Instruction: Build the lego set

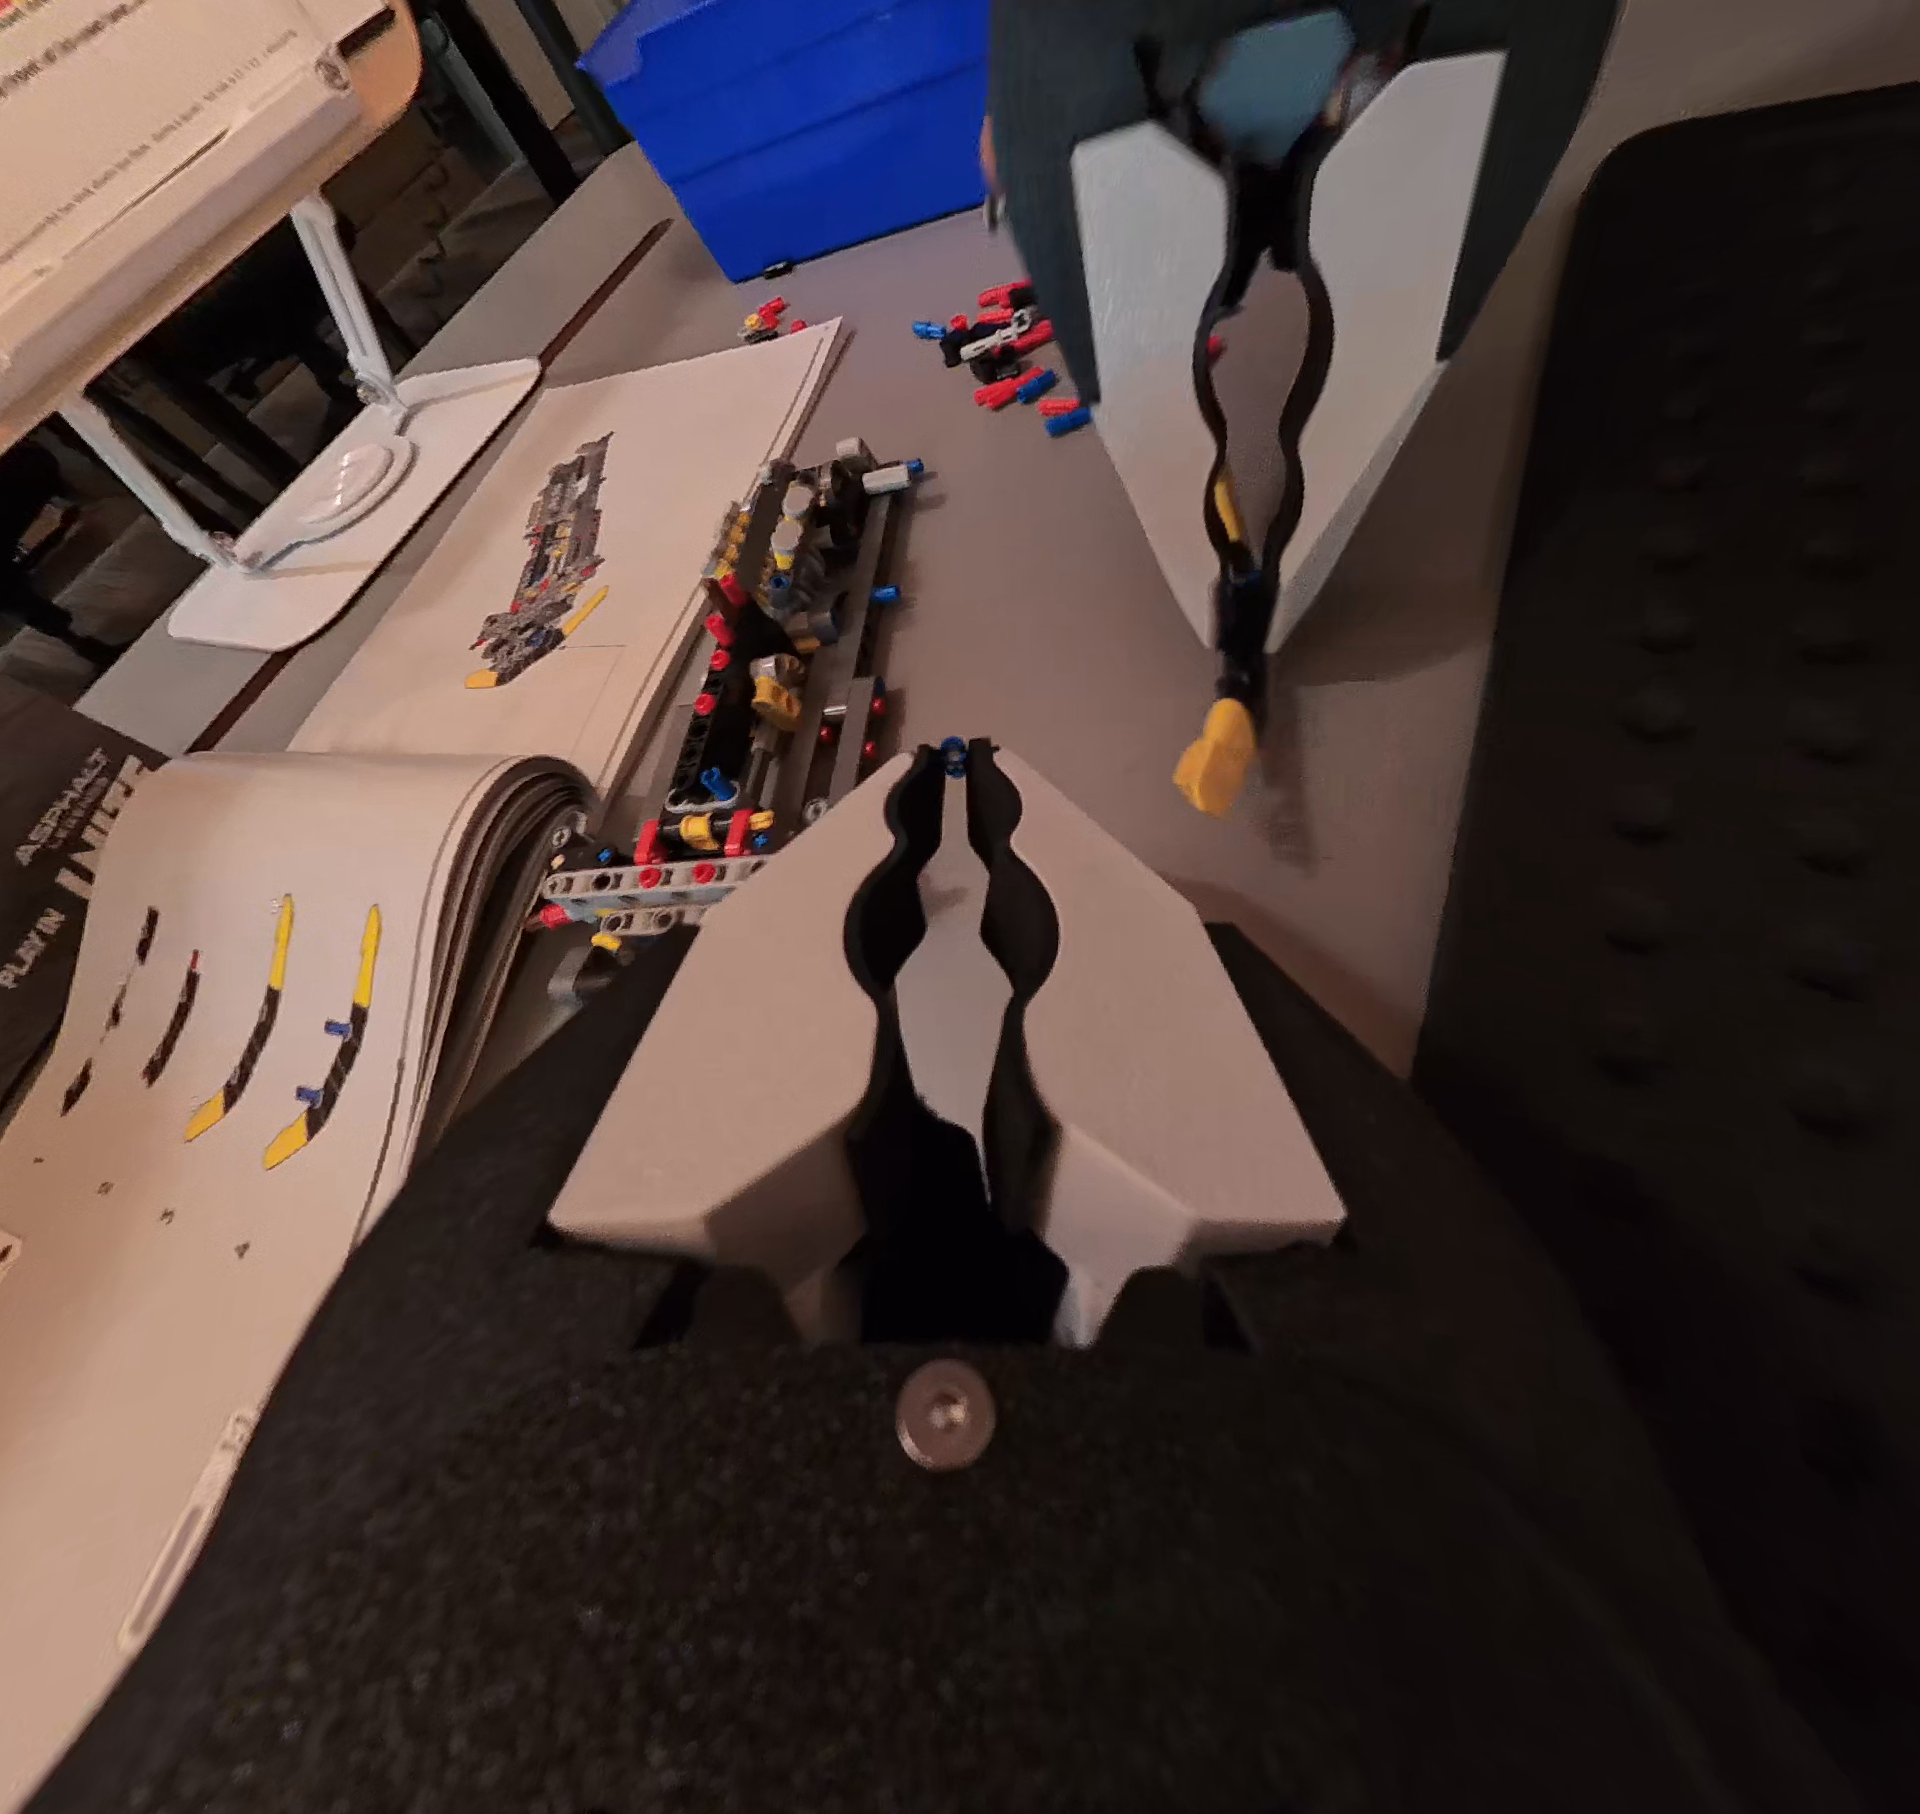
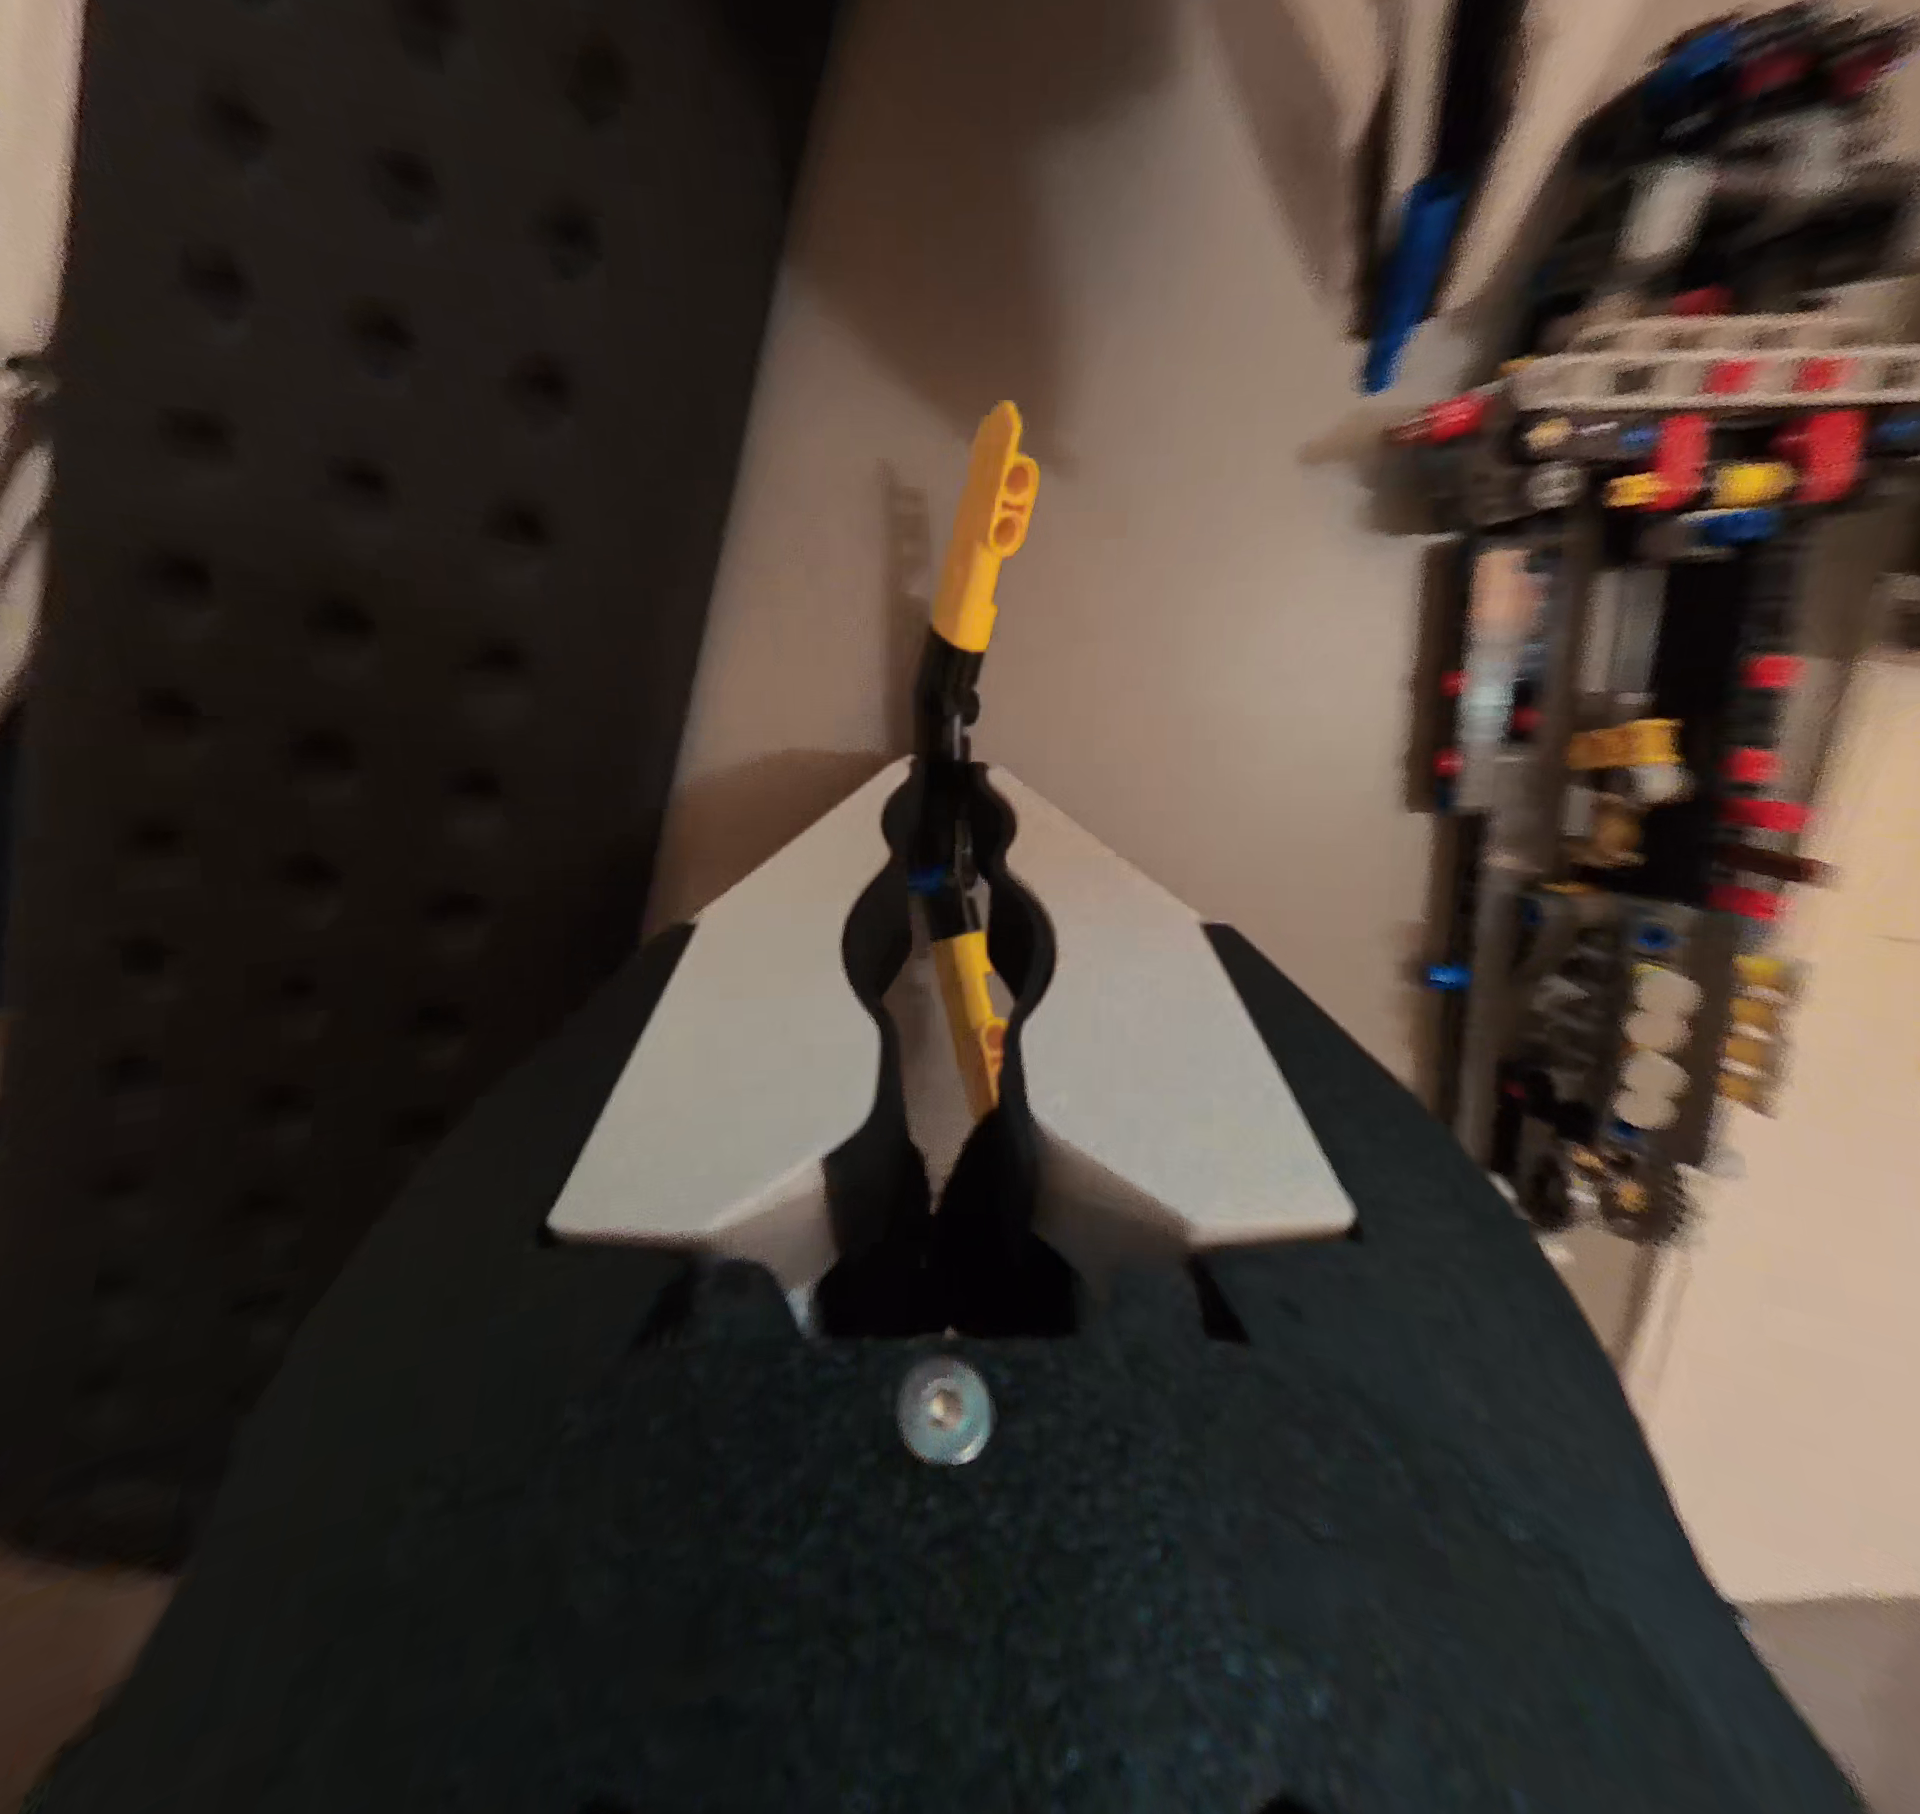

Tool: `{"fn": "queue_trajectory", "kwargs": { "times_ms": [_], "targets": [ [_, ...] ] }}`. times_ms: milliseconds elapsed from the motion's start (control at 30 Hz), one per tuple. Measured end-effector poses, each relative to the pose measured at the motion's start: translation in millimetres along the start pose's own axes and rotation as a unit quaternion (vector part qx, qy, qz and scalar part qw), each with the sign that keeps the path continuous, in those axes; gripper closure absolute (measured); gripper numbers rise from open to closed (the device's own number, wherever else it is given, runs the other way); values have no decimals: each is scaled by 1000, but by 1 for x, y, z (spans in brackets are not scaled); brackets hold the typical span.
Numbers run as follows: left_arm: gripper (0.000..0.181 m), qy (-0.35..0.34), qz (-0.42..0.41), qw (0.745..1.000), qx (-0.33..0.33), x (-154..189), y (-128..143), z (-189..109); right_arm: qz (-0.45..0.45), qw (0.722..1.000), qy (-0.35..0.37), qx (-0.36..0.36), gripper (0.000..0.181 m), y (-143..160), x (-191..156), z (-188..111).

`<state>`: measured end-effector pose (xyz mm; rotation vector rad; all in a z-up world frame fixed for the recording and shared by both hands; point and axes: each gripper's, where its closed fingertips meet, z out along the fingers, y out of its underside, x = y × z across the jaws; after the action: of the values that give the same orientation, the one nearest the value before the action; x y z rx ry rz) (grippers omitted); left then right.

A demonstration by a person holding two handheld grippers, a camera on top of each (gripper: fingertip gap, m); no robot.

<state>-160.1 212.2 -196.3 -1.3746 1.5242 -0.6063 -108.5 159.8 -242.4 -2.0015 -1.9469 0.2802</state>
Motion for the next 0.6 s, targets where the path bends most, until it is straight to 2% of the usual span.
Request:
{"fn": "queue_trajectory", "kwargs": {
  "times_ms": [100, 167, 267, 433, 600],
  "targets": [
    [178, -9, -31, 999, -13, -9, 6, 0, 3, 992, 107, 65, 175, -19, 18, -12],
    [178, -10, -51, 999, -13, -13, 7, 0, 0, 978, 182, 107, 175, -31, 26, -20],
    [178, 32, -75, 997, -15, -2, 8, 3, -14, 962, 235, 140, 175, -41, 20, -19],
    [178, 86, -49, 995, -17, 24, 3, 9, 23, 969, 199, 144, 175, -45, 9, -6],
    [178, 109, -30, 992, -60, 37, 18, 13, 64, 981, 137, 124, 175, -42, 3, 5]
  ]
}}
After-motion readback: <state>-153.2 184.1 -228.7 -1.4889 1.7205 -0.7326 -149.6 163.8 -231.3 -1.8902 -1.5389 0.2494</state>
